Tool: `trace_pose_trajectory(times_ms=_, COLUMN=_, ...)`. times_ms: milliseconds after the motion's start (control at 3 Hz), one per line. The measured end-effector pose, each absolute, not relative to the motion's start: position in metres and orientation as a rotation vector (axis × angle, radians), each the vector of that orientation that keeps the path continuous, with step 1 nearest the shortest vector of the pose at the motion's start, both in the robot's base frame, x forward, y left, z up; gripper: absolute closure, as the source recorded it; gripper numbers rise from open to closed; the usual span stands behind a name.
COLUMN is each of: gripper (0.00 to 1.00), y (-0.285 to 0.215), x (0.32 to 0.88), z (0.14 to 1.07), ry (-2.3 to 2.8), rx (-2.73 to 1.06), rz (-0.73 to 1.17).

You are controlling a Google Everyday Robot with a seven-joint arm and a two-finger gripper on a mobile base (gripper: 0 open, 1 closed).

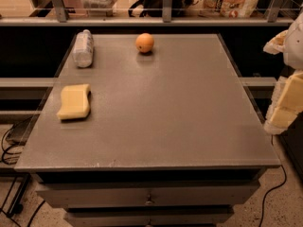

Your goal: Pick orange

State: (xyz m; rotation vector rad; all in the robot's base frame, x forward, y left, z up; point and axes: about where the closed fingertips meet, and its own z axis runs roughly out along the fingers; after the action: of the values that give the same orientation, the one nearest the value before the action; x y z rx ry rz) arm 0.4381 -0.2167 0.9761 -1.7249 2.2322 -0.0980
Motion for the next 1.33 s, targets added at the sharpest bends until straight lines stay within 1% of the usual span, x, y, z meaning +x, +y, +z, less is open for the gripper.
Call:
trace_pose_trajectory(times_ms=333, gripper=0.00, y=-0.217, x=0.438, z=0.976, ry=2.232, rx=-1.725, rz=-0.098)
trace_pose_trajectory(times_ms=667, gripper=0.00, y=-0.213, x=0.451, z=0.976, ry=2.192, rx=-1.640, rz=-0.068)
trace_pose_trajectory(times_ms=1000, gripper=0.00, y=-0.211, x=0.488, z=0.974, ry=2.110, rx=-1.413, rz=0.059)
trace_pose_trajectory(times_ms=1333, gripper=0.00, y=-0.203, x=0.536, z=0.976, ry=2.014, rx=-1.258, rz=0.143)
